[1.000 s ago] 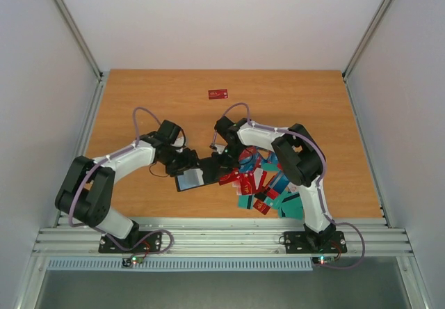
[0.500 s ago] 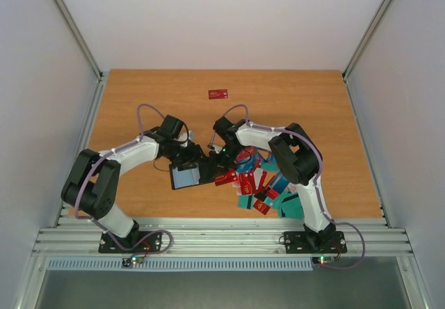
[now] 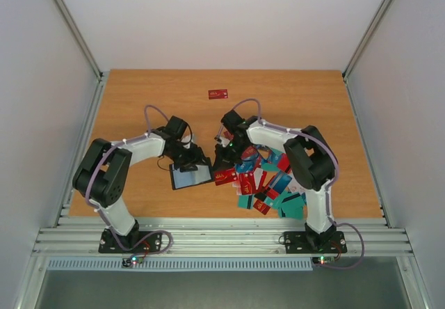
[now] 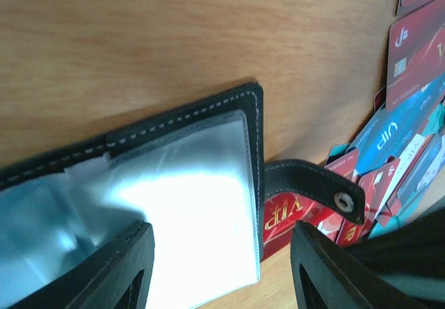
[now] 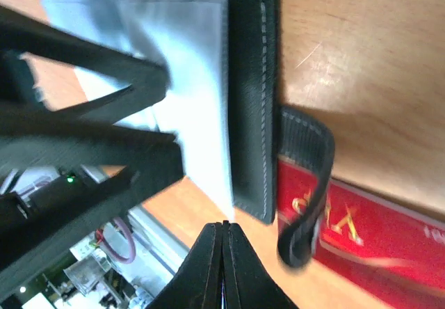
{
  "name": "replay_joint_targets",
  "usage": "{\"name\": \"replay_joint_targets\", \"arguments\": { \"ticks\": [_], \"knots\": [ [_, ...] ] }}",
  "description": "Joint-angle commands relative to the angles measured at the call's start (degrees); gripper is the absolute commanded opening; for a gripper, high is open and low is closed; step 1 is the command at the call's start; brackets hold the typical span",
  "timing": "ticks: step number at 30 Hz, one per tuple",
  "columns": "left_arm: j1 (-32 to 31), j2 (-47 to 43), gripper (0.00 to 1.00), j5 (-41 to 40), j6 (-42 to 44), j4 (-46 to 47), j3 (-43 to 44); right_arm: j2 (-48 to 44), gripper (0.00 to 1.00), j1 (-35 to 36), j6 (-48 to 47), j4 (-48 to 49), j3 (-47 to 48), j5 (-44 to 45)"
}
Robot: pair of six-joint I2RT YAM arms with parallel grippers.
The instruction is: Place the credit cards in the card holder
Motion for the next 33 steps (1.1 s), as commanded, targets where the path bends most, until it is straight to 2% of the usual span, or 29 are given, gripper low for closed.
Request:
{"name": "replay_joint_targets", "arguments": {
  "ticks": [1,9,11,17,28,33],
  "knots": [
    [0.31,1.7,0.55,-4.06,2.04,-1.84,2.63,-6.88,0.04,-0.7,-0.03,-3.6,-0.73,2.86],
    [-0.37,-0.14,0.55,-6.6,5.14,-6.33,6.62,-16.39,0.09,-0.7,-1.85,-11.31,-1.43,11.29],
    [-0.53,-0.91,0.56,-7.25,6.11,-7.97,7.75,-19.27,0.13,-0.8,-1.36,-11.76,-1.95,14.29],
    [-1.52,-3.93,0.58,-7.99,8.29,-11.59,9.71,-25.13,0.18,-1.43,-0.63,-12.63,-4.25,18.01],
    [-8.44,-5.77,0.6,-11.54,10.19,-19.01,14.03,-34.98,0.24,-7.76,2.75,-10.17,-14.4,16.51],
    [-12.26,-6.06,0.6,-12.91,8.65,-18.24,13.92,-36.52,0.26,-10.24,4.57,-7.42,-20.35,13.63]
  ]
}}
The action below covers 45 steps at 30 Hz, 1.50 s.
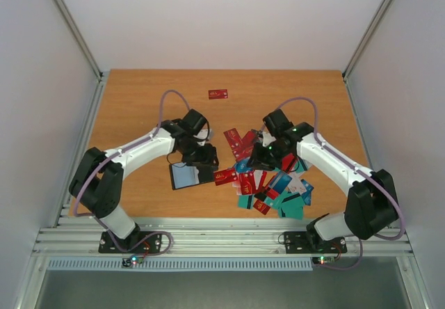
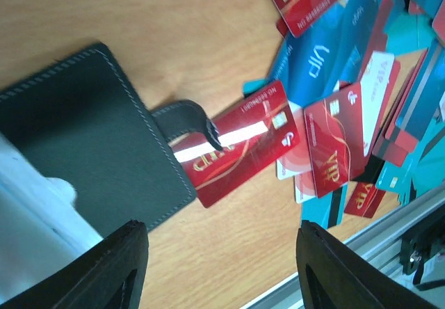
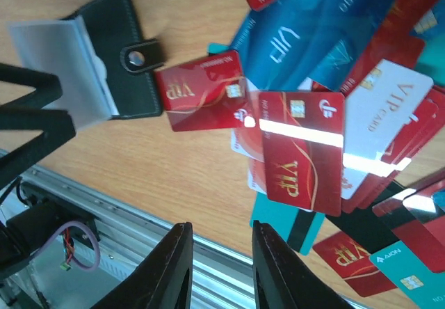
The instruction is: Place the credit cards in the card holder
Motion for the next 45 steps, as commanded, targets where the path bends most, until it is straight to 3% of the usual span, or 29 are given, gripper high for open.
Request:
{"name": "replay_joint_targets", "arguments": {
  "ticks": [1,9,17,23,35,45],
  "knots": [
    [-2.47,-1.36,0.6,-2.31,-0.59,-0.97,0.82,-1.11,0.26,-1.19,2.33,2.79,-3.7,-2.27],
    [-5.92,1.66,0.58,-1.65,-0.07,0.39,2.94,0.01,0.31,-2.8,4.34,6.78,-7.09,-4.04],
    [-6.24,5.18,0.6,-5.43,-8.72,5.79,5.32,2.07,0.46,-9.14,6.45,11.48,-7.59,-5.44],
    [-6.29,11.36,0.62,-6.35,-9.15,4.82,11.93,6.93,0.46,-12.98,7.34,14.42,-5.27,-5.71],
    [-6.23,22.76,0.51,-4.08,-7.16,3.72,24.26,16.56,0.42,-16.7,4.43,21.11,-2.71,-9.34],
    [-6.2,30.05,0.49,-0.57,-4.65,3.29,31.34,19.3,0.38,-17.2,0.51,22.77,-2.13,-10.54]
  ]
}}
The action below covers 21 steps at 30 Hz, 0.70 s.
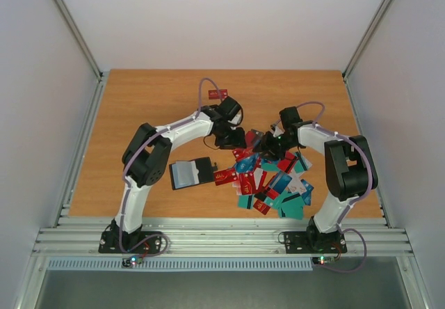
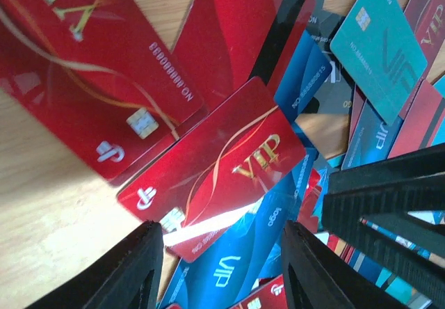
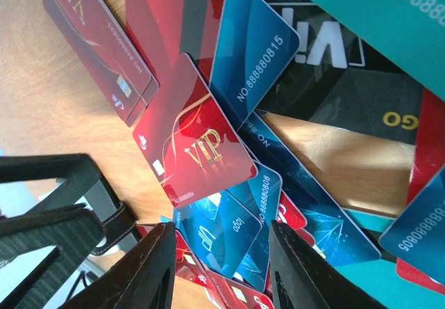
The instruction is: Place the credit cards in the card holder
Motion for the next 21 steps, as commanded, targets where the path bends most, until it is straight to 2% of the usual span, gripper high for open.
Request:
{"name": "replay_joint_targets", "arguments": {
  "ticks": [1,12,21],
  "knots": [
    [-0.12,3.45,0.48,2.86,2.51,0.02,3.87,1.0,0.38,-0.37,-3.07,1.7,1.81,-1.35],
    [-0.08,7.85,0.48,4.28,5.02,-1.79,7.32,4.49,0.36,-0.37,-5.39,1.22,4.08,-0.46],
    [-0.12,9.92,0.48,7.46,7.01,-1.47,6.0,6.19,0.36,-0.37,-7.61,1.37,3.65,-1.05]
  ]
}}
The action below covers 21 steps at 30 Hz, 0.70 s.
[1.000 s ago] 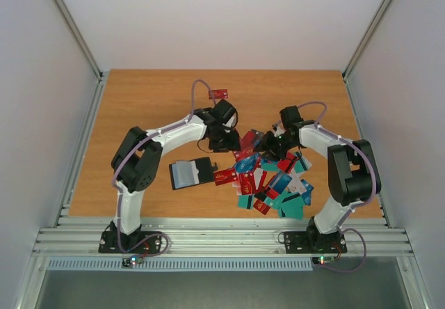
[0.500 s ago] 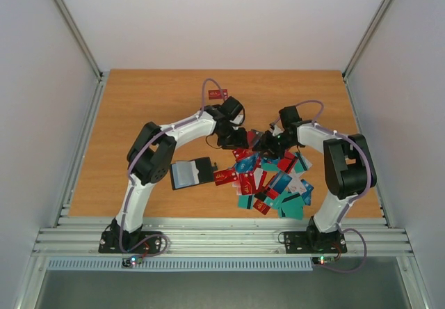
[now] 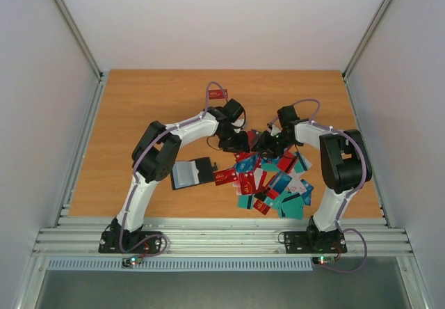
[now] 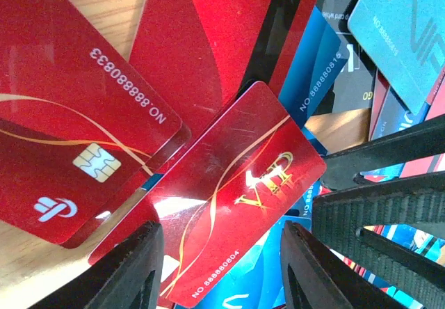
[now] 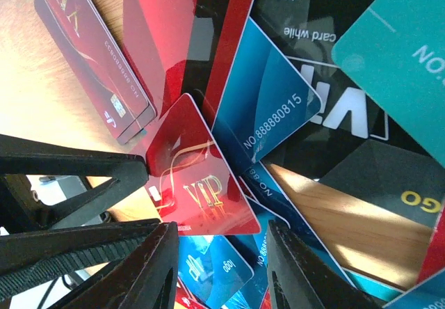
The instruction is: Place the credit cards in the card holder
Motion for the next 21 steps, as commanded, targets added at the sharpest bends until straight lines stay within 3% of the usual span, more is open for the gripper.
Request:
{"name": "replay_joint_targets", "arguments": {
  "ticks": [1,11,21],
  "knots": [
    [-0.13,2.44,0.48,2.51,2.24,-0.32,0.43,1.84,0.36,-0.35,-2.31,0.68,0.75,-1.01],
    [-0.17,3.53,0.47,5.28,3.3,-0.32,-0.57,2.13,0.35,-0.35,-1.24,5.82,-0.87,-5.45],
    [-0.19,3.38,0.46,9.11,3.27,1.73,-1.64,2.53,0.16,-0.34,0.46,11.0,-2.44,-8.83]
  ]
}}
